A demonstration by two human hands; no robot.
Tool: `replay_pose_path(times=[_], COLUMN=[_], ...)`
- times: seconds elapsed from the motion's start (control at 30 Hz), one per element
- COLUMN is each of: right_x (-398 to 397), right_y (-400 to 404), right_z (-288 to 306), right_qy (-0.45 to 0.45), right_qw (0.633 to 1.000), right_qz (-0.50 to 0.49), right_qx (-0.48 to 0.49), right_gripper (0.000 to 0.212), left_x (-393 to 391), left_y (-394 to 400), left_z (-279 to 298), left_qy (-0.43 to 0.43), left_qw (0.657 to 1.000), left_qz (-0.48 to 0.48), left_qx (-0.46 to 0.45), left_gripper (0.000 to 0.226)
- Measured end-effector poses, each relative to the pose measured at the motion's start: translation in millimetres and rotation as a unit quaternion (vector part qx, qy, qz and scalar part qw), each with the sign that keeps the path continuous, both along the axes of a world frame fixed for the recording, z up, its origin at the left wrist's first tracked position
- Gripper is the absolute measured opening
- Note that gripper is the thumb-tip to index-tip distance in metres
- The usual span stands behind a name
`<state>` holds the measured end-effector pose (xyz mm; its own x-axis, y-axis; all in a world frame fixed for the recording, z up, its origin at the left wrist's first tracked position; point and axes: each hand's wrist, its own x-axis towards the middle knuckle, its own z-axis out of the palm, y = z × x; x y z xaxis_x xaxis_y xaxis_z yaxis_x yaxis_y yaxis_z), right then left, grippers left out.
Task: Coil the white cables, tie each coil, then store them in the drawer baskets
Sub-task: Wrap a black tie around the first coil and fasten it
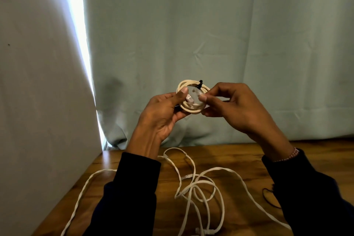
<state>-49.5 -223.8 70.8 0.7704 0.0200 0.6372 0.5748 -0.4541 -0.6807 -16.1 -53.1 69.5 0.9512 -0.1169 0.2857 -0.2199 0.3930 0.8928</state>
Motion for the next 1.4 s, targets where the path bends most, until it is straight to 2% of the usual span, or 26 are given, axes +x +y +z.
replay_pose_path(times=[0.07,0.17,0.27,0.33,0.43,0.57,0.73,0.83,0.87,0.97,1.1,1.2,1.3,1.4], right_x=[1.4,5.2,5.1,6.4,11.9,11.6,8.5,6.0,6.1,6.6,9.3,15.5,21.9,25.9], right_y=[2.5,5.0,3.0,2.4,2.6,0.4,7.8,7.8,6.9,3.9,1.2,-2.7,-6.6,-9.5], right_z=[-2.5,-6.4,-5.9,-5.2,-6.6,-6.5,-6.6,-5.2,-5.0,-3.0,-2.3,-6.3,-9.5,-9.8], right_qy=[-0.002,-0.006,-0.024,-0.046,-0.05,-0.018,-0.045,-0.06,-0.059,-0.043,-0.062,-0.156,-0.26,-0.293], right_qw=[0.999,0.995,0.991,0.987,0.968,0.961,0.967,0.981,0.985,0.991,0.99,0.973,0.939,0.927], right_qz=[-0.025,-0.099,-0.128,-0.134,-0.136,-0.071,-0.102,-0.094,-0.09,-0.095,-0.106,-0.139,-0.172,-0.157], right_qx=[0.029,0.016,-0.007,-0.07,-0.207,-0.267,-0.23,-0.159,-0.132,-0.08,-0.065,-0.103,-0.145,-0.177], right_gripper=[0.02,0.018,0.014,0.009,0.021,0.031,0.035,0.021,0.023,0.043,0.064,0.049,0.025,0.023], left_x=[-1.6,-6.2,-8.8,-8.1,-7.4,-1.2,-0.7,-1.9,-1.3,-1.7,0.4,-0.1,-5.1,-7.2], left_y=[0.7,-1.4,-4.0,-6.3,-7.8,-3.3,0.2,3.9,5.9,11.9,20.8,23.3,21.7,17.1], left_z=[-1.0,-1.8,-2.3,-2.3,-3.8,-6.1,-6.6,-5.6,-5.2,-2.9,-2.5,-1.2,3.9,7.2], left_qy=[-0.009,-0.054,-0.1,-0.101,-0.1,-0.127,-0.143,-0.15,-0.148,-0.126,-0.095,-0.064,0.029,0.078], left_qw=[1.0,0.996,0.989,0.989,0.99,0.986,0.979,0.974,0.973,0.971,0.965,0.962,0.984,0.988], left_qz=[-0.022,-0.059,-0.064,-0.045,-0.027,0.019,0.023,0.021,0.023,0.016,-0.024,-0.055,-0.083,-0.096], left_qx=[0.0,0.045,0.094,0.099,0.096,0.111,0.143,0.167,0.175,0.202,0.242,0.26,0.156,0.096], left_gripper=[0.021,0.024,0.025,0.026,0.032,0.031,0.028,0.029,0.029,0.029,0.041,0.056,0.044,0.038])
